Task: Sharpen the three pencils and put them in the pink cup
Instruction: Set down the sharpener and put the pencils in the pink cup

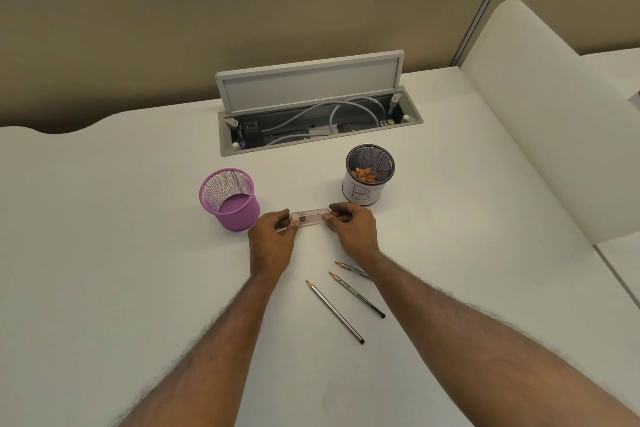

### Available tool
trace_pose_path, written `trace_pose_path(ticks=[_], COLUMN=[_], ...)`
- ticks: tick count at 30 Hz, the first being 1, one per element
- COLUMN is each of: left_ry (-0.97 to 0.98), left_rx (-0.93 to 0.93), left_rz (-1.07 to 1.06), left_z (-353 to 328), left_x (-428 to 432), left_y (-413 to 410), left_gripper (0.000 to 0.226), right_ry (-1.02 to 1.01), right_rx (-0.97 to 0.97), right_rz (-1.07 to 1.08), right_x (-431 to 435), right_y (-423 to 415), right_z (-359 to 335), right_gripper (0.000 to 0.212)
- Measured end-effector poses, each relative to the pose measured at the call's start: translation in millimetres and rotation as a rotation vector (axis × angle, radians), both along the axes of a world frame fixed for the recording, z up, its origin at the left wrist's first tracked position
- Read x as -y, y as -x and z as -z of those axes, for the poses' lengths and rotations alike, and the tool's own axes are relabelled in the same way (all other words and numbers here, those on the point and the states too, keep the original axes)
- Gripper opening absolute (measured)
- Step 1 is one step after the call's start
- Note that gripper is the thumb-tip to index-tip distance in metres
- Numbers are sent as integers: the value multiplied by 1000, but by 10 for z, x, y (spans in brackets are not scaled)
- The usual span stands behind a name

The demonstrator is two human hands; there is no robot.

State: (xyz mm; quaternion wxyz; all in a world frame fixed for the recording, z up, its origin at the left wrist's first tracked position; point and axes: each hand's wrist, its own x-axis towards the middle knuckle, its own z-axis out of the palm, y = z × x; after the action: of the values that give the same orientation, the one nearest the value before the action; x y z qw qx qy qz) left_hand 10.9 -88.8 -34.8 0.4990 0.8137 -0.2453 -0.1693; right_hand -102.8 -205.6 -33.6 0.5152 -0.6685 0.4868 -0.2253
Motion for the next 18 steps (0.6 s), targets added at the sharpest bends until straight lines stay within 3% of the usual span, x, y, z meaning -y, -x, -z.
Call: trace_pose_path(ticks=[18], left_ry=[-47], left_rx=[-3], left_rz=[9], left_z=[0], left_x=[-51], left_y=[-21], left_gripper=[41], right_ry=[-41], right_rx=[-1], right_rz=[-20], right_x=[-9], right_y=[60], right_z=[-26], right_gripper=[26])
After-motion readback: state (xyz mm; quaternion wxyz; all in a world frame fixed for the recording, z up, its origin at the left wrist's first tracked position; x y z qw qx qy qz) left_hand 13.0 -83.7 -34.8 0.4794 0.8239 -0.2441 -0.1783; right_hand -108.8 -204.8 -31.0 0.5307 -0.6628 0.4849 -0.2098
